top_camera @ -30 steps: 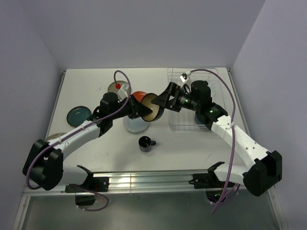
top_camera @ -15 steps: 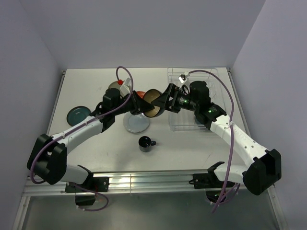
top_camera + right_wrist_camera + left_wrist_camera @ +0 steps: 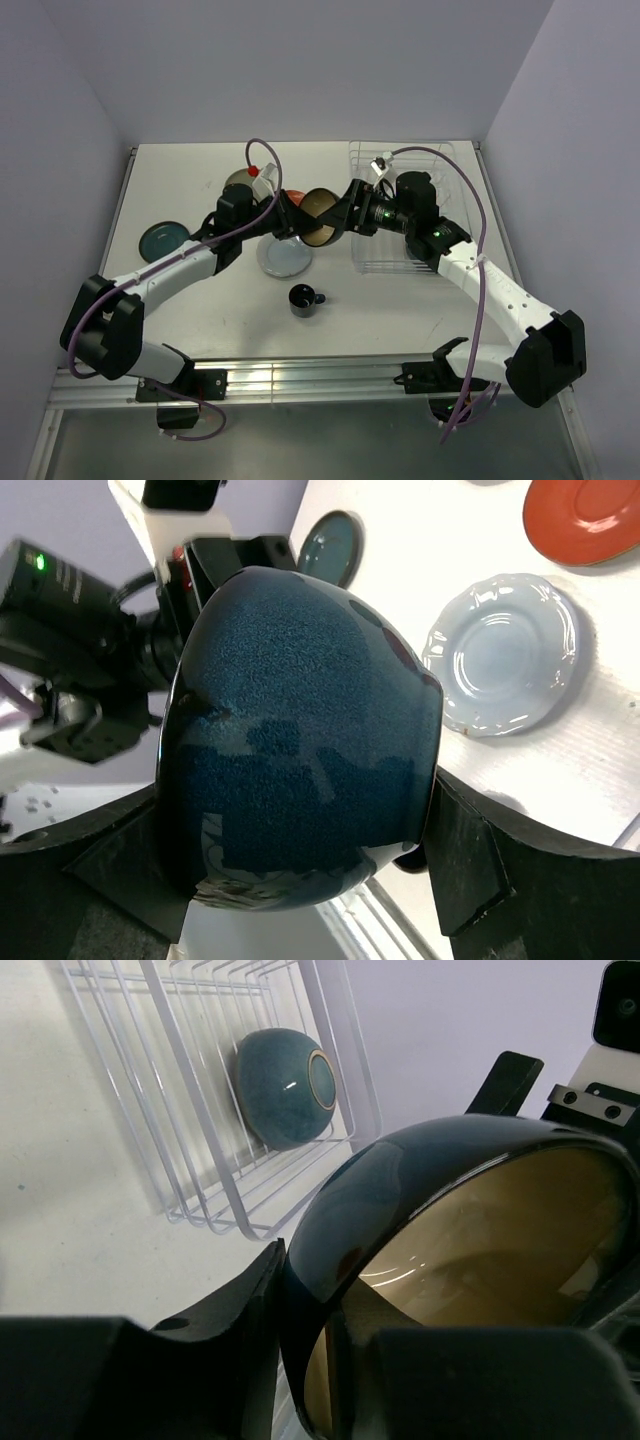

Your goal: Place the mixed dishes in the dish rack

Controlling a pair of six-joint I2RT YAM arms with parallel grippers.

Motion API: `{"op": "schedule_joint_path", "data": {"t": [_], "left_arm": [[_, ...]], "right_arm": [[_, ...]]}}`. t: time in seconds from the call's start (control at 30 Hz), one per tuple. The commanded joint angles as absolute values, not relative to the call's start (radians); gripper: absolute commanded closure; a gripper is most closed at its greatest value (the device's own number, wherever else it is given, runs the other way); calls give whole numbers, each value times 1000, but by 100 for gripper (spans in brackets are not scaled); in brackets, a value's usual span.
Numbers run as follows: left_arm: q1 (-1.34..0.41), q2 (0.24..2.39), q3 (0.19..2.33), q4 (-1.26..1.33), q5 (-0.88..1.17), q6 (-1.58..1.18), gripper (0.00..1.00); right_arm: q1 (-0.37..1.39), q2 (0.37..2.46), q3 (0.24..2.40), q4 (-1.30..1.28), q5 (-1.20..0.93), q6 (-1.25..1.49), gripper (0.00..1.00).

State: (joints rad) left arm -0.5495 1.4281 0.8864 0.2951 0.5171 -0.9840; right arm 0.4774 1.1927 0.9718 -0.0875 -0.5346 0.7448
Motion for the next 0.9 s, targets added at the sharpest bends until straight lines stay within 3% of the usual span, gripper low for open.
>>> {"op": "schedule_joint_path", "data": {"t": [0.0,0.13,0.43,0.53,0.57,0.73,0.87], "left_arm": [[-555,1428,953,411,561,-1026,72],[-555,1428,954,405,563,-1025,58],[-554,1428,957,388,565,-1019,48],[-552,1422,959,377,558,-1012,50],[-551,1420,956,376,557,-1012,51],[-537,1427,942,391,564,-1028,84],[-532,1430,939,390,568,-1032,92]], "right_arm": [[486,1147,991,54,-643,680,100],[476,1141,991,49,-640,660,100],[433,1143,983,71,-673,657,100],[420,1146,980,81,-690,663,100],[414,1146,979,86,-693,664,100],[405,1137,971,101,-719,654,100],[388,1131,960,118,-733,655,100]]}}
